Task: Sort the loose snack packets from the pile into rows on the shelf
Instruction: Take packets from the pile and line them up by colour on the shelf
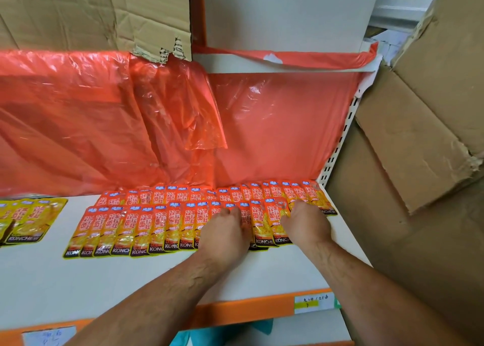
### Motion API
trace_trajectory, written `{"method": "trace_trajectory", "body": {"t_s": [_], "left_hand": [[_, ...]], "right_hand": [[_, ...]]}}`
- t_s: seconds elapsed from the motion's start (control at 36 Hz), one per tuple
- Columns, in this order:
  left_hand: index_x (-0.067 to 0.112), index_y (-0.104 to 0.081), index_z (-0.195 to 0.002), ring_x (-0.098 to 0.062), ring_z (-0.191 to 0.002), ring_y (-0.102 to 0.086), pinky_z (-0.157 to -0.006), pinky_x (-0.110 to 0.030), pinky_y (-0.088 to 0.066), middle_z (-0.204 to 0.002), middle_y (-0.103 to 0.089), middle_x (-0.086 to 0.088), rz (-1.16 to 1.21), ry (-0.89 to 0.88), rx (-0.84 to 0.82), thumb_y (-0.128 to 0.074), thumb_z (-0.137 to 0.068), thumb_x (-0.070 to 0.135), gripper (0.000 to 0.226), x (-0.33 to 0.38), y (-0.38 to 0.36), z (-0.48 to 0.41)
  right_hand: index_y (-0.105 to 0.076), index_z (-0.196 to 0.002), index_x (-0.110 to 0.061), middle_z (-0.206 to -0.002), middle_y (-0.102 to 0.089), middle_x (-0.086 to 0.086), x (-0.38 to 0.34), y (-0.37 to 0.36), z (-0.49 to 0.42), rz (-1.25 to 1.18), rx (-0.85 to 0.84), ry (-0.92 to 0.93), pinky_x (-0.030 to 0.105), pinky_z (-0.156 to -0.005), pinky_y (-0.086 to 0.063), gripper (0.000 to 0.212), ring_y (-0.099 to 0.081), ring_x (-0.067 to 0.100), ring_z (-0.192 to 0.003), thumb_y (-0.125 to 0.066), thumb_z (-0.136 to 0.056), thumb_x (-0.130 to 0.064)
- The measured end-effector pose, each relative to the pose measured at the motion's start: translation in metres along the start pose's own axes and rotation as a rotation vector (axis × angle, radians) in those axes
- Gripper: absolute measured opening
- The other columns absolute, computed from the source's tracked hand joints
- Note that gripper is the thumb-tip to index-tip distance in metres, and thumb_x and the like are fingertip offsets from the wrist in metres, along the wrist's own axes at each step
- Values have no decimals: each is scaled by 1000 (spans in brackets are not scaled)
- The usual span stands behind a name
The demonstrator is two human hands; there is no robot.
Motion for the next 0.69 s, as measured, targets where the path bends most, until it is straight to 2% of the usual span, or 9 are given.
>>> {"method": "trace_trajectory", "body": {"t_s": [0.14, 0.22, 0.33, 0.42, 0.5, 0.58, 0.69], "left_hand": [[17, -57, -103, -24, -92, -52, -67, -33, -36, -99, -59, -3, -112, -37, 15, -47, -89, 33, 24, -5, -1, 0], [22, -58, -107, -22, -93, -51, -73, -34, -37, -101, -60, 2, -190, -52, 26, -42, -88, 39, 30, -9, 2, 3], [25, -57, -114, -21, -104, -51, -84, -36, -39, -112, -60, 5, -166, -28, 63, -43, -91, 43, 32, -13, 9, 12], [24, -57, -124, -24, -116, -51, -96, -39, -40, -125, -61, 2, -157, 15, 87, -45, -88, 43, 43, -20, 17, 23], [23, -52, -137, -24, -129, -45, -109, -40, -35, -140, -54, 1, -161, 94, 57, -39, -89, 47, 55, -30, 25, 39], [25, -46, -143, -23, -135, -39, -115, -41, -29, -147, -48, 2, -179, 176, 40, -31, -88, 53, 63, -45, 34, 54], [26, -41, -147, -21, -141, -31, -119, -38, -21, -152, -41, 3, -191, 247, 46, -38, -92, 53, 61, -65, 48, 75]], "right_hand": [[-62, -102, -18, -98, -69, 3, -5, 3, 4, 52, 38, 60, 29, -65, -46, 22, -66, 29, -92, -56, -90, -36], [-65, -117, -20, -112, -68, 2, -11, 3, 10, 48, 77, 172, 31, -78, -49, 32, -61, 26, -105, -53, -92, -36], [-62, -127, -20, -128, -61, 1, -25, -6, 16, 96, 40, 339, 36, -102, -41, 43, -49, 25, -120, -51, -91, -41], [-55, -136, -19, -142, -52, 0, -40, -13, 25, 100, -14, 445, 38, -112, -33, 51, -41, 24, -131, -51, -91, -43], [-49, -142, -21, -150, -44, -3, -57, -22, 36, 73, -69, 518, 36, -114, -28, 55, -34, 22, -139, -50, -93, -45], [-45, -145, -23, -151, -41, -4, -75, -29, 48, 54, -100, 577, 36, -115, -26, 57, -32, 21, -139, -50, -93, -46], [-46, -143, -24, -150, -40, -6, -99, -34, 64, 39, -140, 647, 38, -115, -29, 56, -31, 20, -138, -50, -93, -48]]}}
Point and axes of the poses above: each hand's wrist, its own z-axis away from the middle knuckle, its own y-axis out of the back of the hand, x = y × z, the point moved 1 cm from there along -z, towards the middle knuckle
